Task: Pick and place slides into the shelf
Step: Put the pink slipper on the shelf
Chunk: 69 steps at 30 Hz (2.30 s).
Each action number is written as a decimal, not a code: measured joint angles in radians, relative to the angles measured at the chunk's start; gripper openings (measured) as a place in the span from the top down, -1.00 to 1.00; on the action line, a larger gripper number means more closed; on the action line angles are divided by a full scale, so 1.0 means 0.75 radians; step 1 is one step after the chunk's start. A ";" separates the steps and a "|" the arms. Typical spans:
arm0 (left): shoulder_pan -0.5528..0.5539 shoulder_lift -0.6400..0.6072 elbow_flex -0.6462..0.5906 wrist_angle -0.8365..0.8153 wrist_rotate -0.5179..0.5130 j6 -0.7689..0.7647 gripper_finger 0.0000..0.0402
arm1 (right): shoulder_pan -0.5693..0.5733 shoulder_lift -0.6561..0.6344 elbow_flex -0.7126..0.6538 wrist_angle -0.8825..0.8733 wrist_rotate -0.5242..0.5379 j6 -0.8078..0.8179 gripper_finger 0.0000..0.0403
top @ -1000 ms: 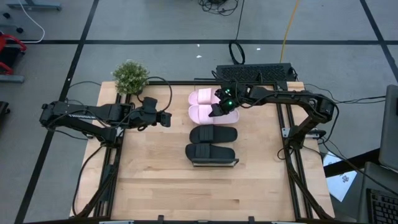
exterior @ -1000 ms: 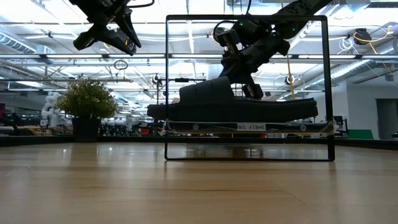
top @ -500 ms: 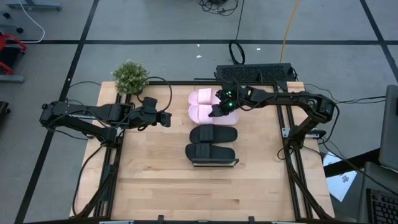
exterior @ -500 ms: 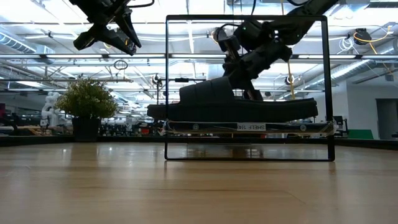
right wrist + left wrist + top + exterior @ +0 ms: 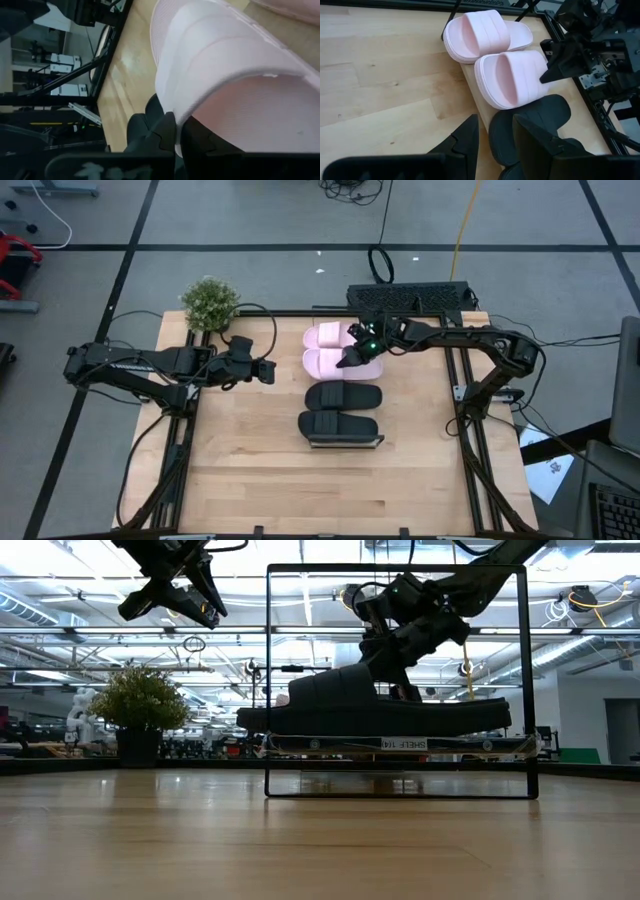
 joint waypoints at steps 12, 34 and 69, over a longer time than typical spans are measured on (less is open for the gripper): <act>0.014 0.000 0.000 0.000 -0.012 0.008 0.43 | -0.014 0.019 0.001 0.011 -0.026 -0.050 1.00; 0.021 0.001 0.000 0.005 -0.005 -0.006 0.43 | -0.051 0.113 0.003 0.081 -0.268 0.020 1.00; 0.060 0.001 0.000 0.008 0.002 0.005 0.43 | -0.063 0.111 0.002 0.096 -0.003 0.010 1.00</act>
